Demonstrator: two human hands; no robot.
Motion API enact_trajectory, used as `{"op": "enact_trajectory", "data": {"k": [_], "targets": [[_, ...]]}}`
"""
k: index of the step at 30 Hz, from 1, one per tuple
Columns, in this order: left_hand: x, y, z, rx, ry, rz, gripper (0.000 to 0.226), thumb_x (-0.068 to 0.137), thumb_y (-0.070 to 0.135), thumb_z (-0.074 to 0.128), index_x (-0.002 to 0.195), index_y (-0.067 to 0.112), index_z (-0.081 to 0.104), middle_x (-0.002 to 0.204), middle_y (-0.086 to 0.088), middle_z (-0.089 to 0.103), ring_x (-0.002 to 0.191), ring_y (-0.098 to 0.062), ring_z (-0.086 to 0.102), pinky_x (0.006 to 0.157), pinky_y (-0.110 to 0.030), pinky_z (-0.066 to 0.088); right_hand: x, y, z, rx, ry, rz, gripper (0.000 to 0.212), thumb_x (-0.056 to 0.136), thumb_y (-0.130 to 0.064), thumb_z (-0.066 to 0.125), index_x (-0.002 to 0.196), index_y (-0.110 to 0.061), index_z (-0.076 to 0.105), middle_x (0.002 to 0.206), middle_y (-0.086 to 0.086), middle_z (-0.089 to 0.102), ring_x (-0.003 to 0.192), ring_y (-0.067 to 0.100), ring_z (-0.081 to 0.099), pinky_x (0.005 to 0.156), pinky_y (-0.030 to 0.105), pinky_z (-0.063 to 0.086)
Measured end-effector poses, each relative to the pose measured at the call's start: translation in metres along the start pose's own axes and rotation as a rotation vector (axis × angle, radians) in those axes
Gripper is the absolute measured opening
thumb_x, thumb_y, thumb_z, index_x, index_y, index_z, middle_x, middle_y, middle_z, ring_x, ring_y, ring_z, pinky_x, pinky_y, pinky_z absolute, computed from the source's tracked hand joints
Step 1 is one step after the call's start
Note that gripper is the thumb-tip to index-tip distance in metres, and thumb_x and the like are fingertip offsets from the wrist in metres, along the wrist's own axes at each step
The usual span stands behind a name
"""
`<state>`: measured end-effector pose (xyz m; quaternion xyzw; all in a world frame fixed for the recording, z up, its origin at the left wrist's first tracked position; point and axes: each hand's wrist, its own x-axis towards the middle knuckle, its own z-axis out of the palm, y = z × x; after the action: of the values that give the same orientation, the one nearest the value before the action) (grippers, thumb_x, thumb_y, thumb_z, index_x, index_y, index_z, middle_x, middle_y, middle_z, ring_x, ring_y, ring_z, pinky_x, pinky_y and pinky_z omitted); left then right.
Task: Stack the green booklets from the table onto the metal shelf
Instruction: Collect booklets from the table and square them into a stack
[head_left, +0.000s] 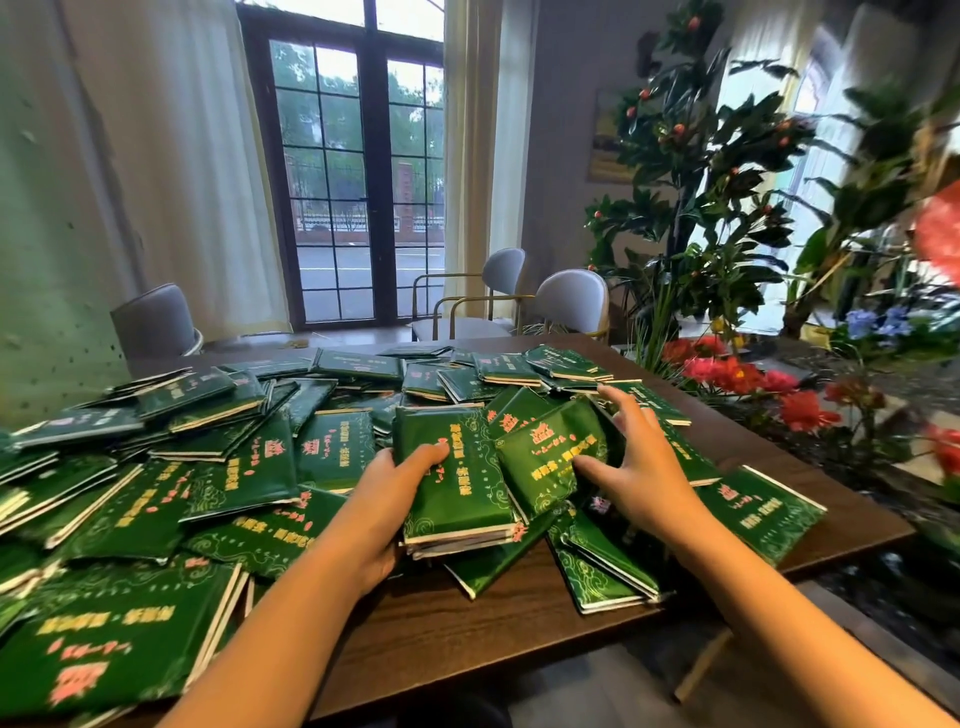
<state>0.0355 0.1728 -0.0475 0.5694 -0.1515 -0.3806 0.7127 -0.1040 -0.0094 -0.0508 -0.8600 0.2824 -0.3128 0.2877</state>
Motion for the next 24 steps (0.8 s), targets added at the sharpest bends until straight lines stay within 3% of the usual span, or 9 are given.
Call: {"op": "enact_trajectory", "data": {"k": [3,5,7,9,13,18,20,22,24], "targets": [[0.002,0.000,-0.001,0.014,0.000,0.001,0.042,0.089,0.024,0.064,0.123,0.004,0.051,0.099,-0.019,0.072,0.083,-0.030,0.072,0.058,-0.035,0.059,0.003,-0.002,0.002,0.201,0.079,0.023,0.071,0.081,-0.009,0.072,0.141,-0.023,0.036,0.139,0.006,0.041,0.123,0.015,0.043,0.100,0.026,0.037],[0.002,-0.001,-0.002,0.023,-0.004,-0.001,0.042,0.089,0.025,0.064,0.123,0.004,0.051,0.099,-0.019,0.072,0.084,-0.031,0.072,0.060,-0.036,0.059,0.005,-0.006,0.002,0.431,0.101,0.107,0.063,0.083,-0.003,0.067,0.138,-0.021,0.041,0.135,0.007,0.044,0.110,0.008,0.048,0.082,0.011,0.045],[0.003,-0.001,-0.002,0.025,-0.007,0.001,0.041,0.089,0.024,0.064,0.122,0.004,0.051,0.099,-0.019,0.073,0.084,-0.030,0.072,0.061,-0.035,0.059,0.008,-0.012,0.000,0.731,0.151,0.215,0.053,0.086,-0.001,0.062,0.131,-0.027,0.047,0.134,0.015,0.044,0.104,0.018,0.055,0.077,0.021,0.053],[0.004,-0.002,-0.002,0.029,-0.006,0.001,0.040,0.089,0.024,0.064,0.122,0.004,0.052,0.099,-0.018,0.073,0.084,-0.030,0.072,0.060,-0.035,0.059,0.010,-0.018,-0.002,0.970,0.197,0.267,0.045,0.091,-0.001,0.055,0.123,-0.032,0.047,0.124,0.022,0.052,0.084,0.023,0.062,0.071,0.034,0.057],[0.004,-0.003,-0.003,0.032,-0.004,-0.002,0.038,0.089,0.024,0.064,0.120,0.005,0.051,0.098,-0.018,0.073,0.080,-0.029,0.072,0.058,-0.035,0.059,0.011,-0.028,-0.002,0.972,0.189,0.249,0.035,0.095,-0.001,0.047,0.117,-0.026,0.056,0.108,0.012,0.063,0.067,0.014,0.065,0.052,0.024,0.055],[0.007,-0.004,-0.002,0.094,0.020,0.031,0.041,0.088,0.027,0.064,0.121,0.005,0.053,0.100,-0.016,0.073,0.084,-0.028,0.072,0.062,-0.033,0.058,0.011,-0.041,0.013,0.846,0.049,0.232,0.033,0.095,0.001,0.047,0.118,-0.017,0.063,0.100,0.004,0.069,0.071,0.012,0.065,0.060,0.026,0.058],[0.006,-0.004,0.000,0.130,0.020,0.045,0.047,0.088,0.035,0.063,0.124,0.006,0.051,0.102,-0.014,0.072,0.086,-0.026,0.072,0.067,-0.033,0.057,0.012,-0.046,0.022,0.755,0.008,0.217,0.035,0.094,0.000,0.048,0.117,-0.021,0.064,0.111,0.007,0.068,0.085,0.018,0.067,0.077,0.037,0.058],[0.004,-0.004,0.003,0.135,0.013,0.068,0.049,0.088,0.046,0.059,0.121,0.010,0.052,0.100,-0.009,0.072,0.082,-0.018,0.073,0.066,-0.027,0.057,0.011,-0.052,0.030,0.639,-0.018,0.167,0.037,0.092,0.000,0.050,0.121,-0.019,0.063,0.121,0.008,0.065,0.106,0.022,0.062,0.097,0.045,0.049],[-0.001,-0.002,0.005,0.124,0.011,0.095,0.068,0.078,0.064,0.062,0.122,0.013,0.053,0.105,-0.007,0.072,0.088,-0.019,0.072,0.076,-0.032,0.058,0.009,-0.059,0.036,0.544,-0.025,0.107,0.039,0.092,0.001,0.051,0.127,-0.014,0.059,0.127,0.004,0.061,0.117,0.017,0.056,0.106,0.038,0.041]]}}
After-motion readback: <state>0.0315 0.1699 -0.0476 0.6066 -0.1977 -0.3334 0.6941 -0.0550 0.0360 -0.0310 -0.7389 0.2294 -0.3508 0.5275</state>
